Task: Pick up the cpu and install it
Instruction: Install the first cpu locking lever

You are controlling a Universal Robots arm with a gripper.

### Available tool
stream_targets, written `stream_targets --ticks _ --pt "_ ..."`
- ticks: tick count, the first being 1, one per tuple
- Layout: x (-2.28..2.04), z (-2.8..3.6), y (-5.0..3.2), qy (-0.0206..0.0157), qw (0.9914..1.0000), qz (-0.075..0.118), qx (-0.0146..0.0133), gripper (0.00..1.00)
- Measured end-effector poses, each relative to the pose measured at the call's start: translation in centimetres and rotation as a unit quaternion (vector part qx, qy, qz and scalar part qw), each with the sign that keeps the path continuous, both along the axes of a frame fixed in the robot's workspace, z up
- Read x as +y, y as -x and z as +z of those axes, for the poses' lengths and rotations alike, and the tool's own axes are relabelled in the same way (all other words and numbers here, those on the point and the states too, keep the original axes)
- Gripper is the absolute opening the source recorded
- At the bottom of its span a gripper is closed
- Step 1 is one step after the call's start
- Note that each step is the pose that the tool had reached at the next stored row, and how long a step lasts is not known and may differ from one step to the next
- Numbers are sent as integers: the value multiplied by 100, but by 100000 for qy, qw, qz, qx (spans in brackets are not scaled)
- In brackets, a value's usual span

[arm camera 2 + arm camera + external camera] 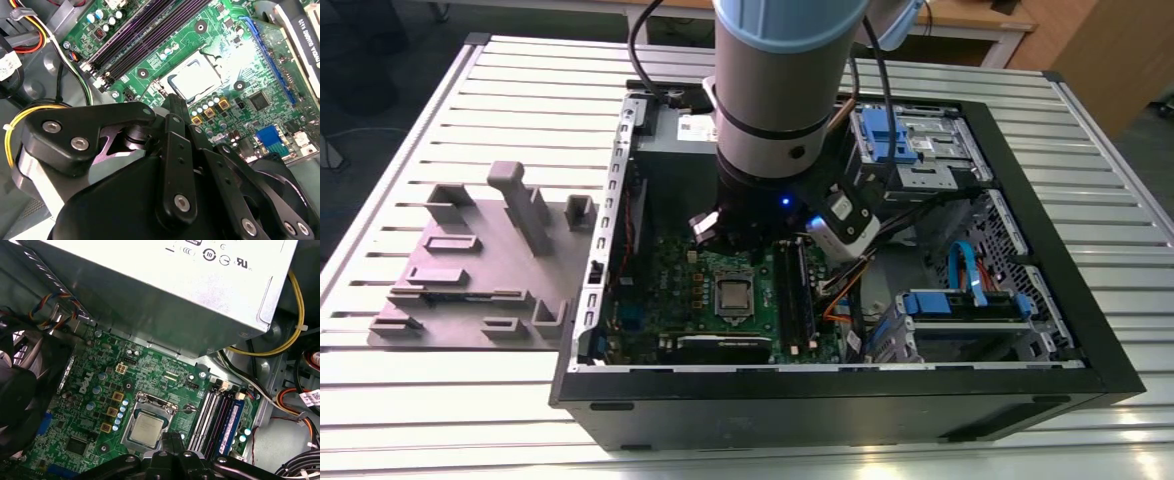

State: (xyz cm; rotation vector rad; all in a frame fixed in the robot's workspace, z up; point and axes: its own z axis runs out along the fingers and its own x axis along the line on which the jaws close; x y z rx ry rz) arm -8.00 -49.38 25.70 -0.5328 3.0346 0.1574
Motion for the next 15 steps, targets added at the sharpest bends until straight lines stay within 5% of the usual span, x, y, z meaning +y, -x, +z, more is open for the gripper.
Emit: stream_targets --ticks 15 --pt "9 7 0 3 100000 -6 0 10"
